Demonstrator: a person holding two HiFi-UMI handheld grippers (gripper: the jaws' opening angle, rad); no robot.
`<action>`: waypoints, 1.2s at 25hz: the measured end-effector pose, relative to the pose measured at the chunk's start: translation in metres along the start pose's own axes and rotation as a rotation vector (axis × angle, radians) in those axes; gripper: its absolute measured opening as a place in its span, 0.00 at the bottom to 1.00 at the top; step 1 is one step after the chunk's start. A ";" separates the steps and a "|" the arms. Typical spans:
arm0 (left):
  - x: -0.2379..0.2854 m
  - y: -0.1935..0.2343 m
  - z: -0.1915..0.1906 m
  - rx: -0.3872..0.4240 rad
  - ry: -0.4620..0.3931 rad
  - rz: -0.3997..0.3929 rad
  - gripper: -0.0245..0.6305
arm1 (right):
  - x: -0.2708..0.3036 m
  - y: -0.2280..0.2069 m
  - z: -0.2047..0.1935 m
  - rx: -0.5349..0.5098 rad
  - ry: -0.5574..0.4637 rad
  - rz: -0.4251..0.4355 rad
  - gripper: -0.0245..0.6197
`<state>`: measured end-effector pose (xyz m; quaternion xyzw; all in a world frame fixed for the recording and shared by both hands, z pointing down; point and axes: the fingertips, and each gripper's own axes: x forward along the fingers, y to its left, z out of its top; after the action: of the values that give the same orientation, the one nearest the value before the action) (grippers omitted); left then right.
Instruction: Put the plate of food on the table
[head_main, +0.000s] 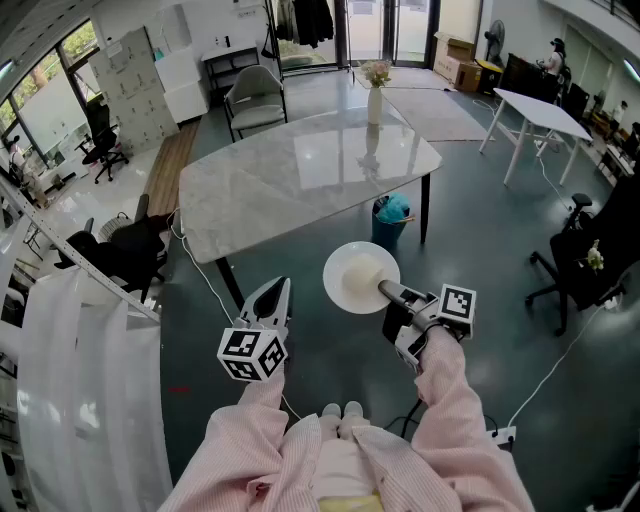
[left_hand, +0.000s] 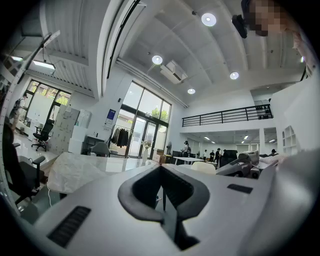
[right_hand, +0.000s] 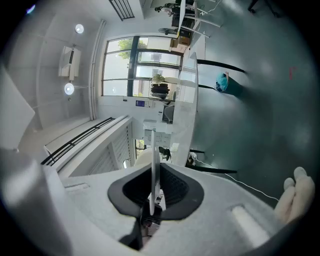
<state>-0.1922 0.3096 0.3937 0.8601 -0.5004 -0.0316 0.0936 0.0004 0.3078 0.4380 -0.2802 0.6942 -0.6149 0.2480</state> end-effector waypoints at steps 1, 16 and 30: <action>0.000 0.000 0.001 -0.001 0.000 0.001 0.03 | -0.001 0.000 0.000 -0.001 -0.001 -0.001 0.08; 0.028 -0.020 -0.006 -0.010 -0.013 0.019 0.03 | -0.010 -0.010 0.033 0.017 0.036 0.006 0.08; 0.087 0.009 -0.019 -0.021 0.006 0.050 0.03 | 0.034 -0.033 0.082 0.036 0.069 0.012 0.08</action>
<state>-0.1543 0.2326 0.4171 0.8466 -0.5209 -0.0318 0.1048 0.0352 0.2226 0.4610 -0.2501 0.6930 -0.6348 0.2327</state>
